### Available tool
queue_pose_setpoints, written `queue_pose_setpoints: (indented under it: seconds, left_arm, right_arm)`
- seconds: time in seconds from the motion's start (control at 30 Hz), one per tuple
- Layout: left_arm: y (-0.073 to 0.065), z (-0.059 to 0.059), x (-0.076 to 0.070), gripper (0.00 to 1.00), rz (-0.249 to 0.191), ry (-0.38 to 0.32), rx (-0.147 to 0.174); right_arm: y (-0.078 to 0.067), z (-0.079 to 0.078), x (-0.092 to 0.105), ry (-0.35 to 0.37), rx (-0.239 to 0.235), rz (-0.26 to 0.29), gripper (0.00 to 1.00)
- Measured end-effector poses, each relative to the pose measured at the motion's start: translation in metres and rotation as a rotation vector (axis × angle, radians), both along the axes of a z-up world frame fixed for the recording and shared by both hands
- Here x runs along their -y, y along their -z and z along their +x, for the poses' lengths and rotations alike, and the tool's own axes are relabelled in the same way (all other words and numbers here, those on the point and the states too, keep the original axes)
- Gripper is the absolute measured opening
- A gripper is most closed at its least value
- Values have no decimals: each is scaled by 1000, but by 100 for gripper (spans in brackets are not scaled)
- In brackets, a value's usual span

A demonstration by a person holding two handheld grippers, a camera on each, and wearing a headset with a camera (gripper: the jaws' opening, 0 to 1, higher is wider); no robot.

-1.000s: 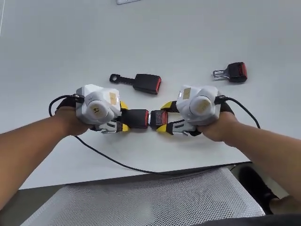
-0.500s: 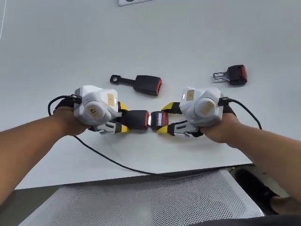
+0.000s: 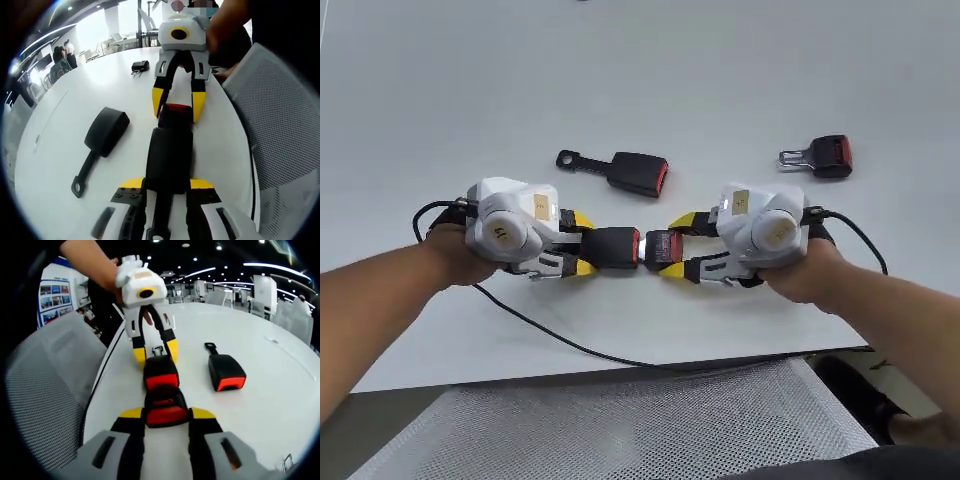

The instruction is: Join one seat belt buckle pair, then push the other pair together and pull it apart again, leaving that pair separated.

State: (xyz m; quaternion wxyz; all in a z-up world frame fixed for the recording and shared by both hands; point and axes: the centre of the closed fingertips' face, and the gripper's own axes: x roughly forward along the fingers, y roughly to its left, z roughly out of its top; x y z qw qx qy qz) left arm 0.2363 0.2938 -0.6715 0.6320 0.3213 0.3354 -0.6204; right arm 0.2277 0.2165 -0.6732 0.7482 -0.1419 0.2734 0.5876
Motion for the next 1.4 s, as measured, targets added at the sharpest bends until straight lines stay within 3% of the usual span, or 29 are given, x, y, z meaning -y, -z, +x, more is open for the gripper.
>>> queue_pose_setpoints:
  seconds: [0.37, 0.53, 1.07, 1.4]
  left_arm:
    - [-1, 0, 2, 30, -44, -14, -1]
    - [-1, -1, 3, 30, -41, -3, -3]
    - [-2, -1, 5, 30, -31, -8, -4]
    - [-1, 0, 6, 33, 8, -2, -2]
  right_arm:
    - [-2, 0, 2, 11, 12, 27, 31]
    - [-2, -2, 1, -10, 39, 9, 31]
    - [-2, 0, 3, 18, 23, 18, 31]
    - [-1, 0, 1, 7, 32, -3, 34]
